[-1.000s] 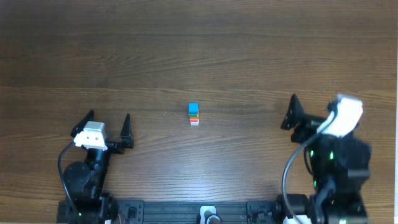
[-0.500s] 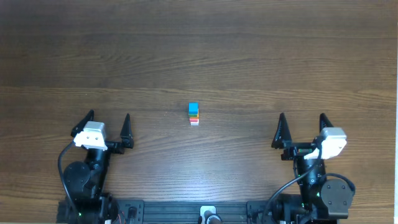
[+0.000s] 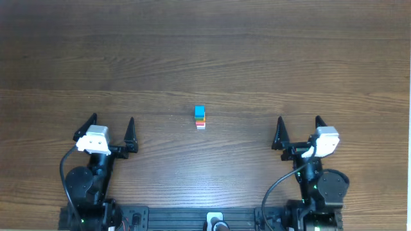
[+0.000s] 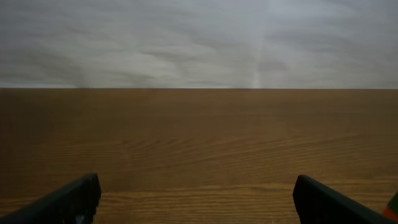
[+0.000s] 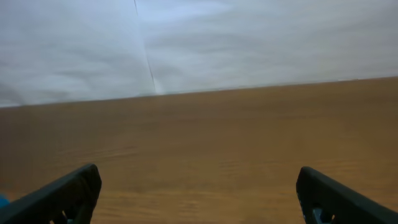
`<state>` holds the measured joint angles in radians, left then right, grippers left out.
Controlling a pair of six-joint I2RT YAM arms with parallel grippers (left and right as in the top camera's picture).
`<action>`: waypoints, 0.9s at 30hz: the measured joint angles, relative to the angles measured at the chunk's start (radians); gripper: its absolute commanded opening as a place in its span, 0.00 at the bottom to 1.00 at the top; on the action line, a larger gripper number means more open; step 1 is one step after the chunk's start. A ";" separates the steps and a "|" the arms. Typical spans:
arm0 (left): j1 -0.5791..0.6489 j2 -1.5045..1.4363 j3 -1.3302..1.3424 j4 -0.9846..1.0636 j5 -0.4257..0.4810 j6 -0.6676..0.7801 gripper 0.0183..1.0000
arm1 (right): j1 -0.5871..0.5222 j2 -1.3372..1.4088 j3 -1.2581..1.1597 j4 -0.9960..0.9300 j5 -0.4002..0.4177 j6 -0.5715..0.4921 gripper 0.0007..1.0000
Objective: Stack Cubes
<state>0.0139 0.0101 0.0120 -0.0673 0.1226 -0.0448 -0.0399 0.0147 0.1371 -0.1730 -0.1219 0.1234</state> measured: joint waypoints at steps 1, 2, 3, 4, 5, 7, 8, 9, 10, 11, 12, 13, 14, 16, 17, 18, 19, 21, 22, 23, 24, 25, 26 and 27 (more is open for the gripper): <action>0.000 0.000 0.000 0.000 0.000 0.000 1.00 | 0.002 0.000 -0.017 0.004 0.001 0.000 0.99; 0.000 0.000 0.000 0.000 0.000 0.000 1.00 | 0.005 0.000 -0.037 0.017 0.003 0.000 0.99; 0.000 0.000 0.000 0.000 0.000 0.000 1.00 | 0.009 0.000 -0.055 0.023 0.004 0.000 0.99; 0.000 0.000 0.000 0.000 0.000 0.000 1.00 | 0.015 0.000 -0.075 0.026 0.004 0.000 0.99; 0.000 0.000 0.000 0.000 0.000 0.000 1.00 | 0.020 0.000 -0.086 0.024 0.004 0.000 0.99; 0.000 0.000 0.000 0.000 0.000 0.000 1.00 | 0.036 0.001 -0.090 0.037 0.003 -0.018 0.99; 0.000 0.000 0.000 0.000 0.000 0.000 1.00 | 0.043 0.001 -0.091 0.036 0.004 -0.035 0.99; 0.000 0.000 0.000 0.000 0.000 0.000 1.00 | 0.051 0.001 -0.091 0.037 0.003 -0.055 0.99; 0.000 0.000 0.000 0.000 0.000 0.000 1.00 | 0.060 0.001 -0.091 0.038 0.003 -0.073 0.99; 0.000 0.000 0.000 0.000 0.000 0.000 1.00 | 0.068 0.001 -0.091 0.039 0.003 -0.087 0.99; 0.000 0.000 0.000 0.000 0.000 0.000 1.00 | 0.073 0.001 -0.091 0.039 0.003 -0.098 0.99; 0.000 0.000 0.000 0.000 0.000 0.000 1.00 | 0.076 0.001 -0.091 0.039 0.003 -0.106 0.99; 0.000 0.000 0.000 0.000 0.000 0.000 1.00 | 0.077 0.001 -0.091 0.039 0.003 -0.110 0.99; 0.000 0.000 0.000 0.000 0.000 0.000 1.00 | 0.077 0.001 -0.091 0.039 0.003 -0.124 0.99; 0.000 0.000 0.000 0.000 0.000 0.000 1.00 | 0.077 0.001 -0.091 0.039 0.003 -0.127 0.99; 0.000 0.000 0.000 0.000 0.000 0.000 1.00 | 0.077 0.001 -0.091 0.040 0.004 -0.129 0.99; 0.000 0.000 0.000 0.000 0.000 0.000 1.00 | 0.077 0.001 -0.091 0.045 0.005 -0.131 0.99; 0.000 0.000 0.000 0.000 0.000 0.000 1.00 | 0.077 0.001 -0.100 0.079 0.007 -0.133 0.99; 0.000 0.000 0.000 0.000 0.000 0.000 1.00 | 0.077 0.001 -0.106 0.095 0.008 -0.134 0.99; 0.000 0.000 0.000 0.000 0.000 0.000 1.00 | 0.077 0.001 -0.111 0.100 0.008 -0.135 0.99; 0.000 0.000 0.000 0.000 0.000 0.000 1.00 | 0.077 0.001 -0.116 0.100 0.008 -0.135 0.99; 0.000 0.000 0.000 0.000 0.000 0.000 1.00 | 0.077 0.001 -0.119 0.100 0.008 -0.136 0.99; 0.000 0.000 0.000 0.000 0.000 0.000 1.00 | 0.077 0.001 -0.122 0.101 0.008 -0.135 0.99; 0.000 0.000 0.000 0.000 0.000 0.000 1.00 | 0.077 0.001 -0.122 0.103 0.008 -0.136 0.99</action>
<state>0.0139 0.0101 0.0120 -0.0673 0.1226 -0.0448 0.0376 0.0154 0.0154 -0.0704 -0.1139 -0.0128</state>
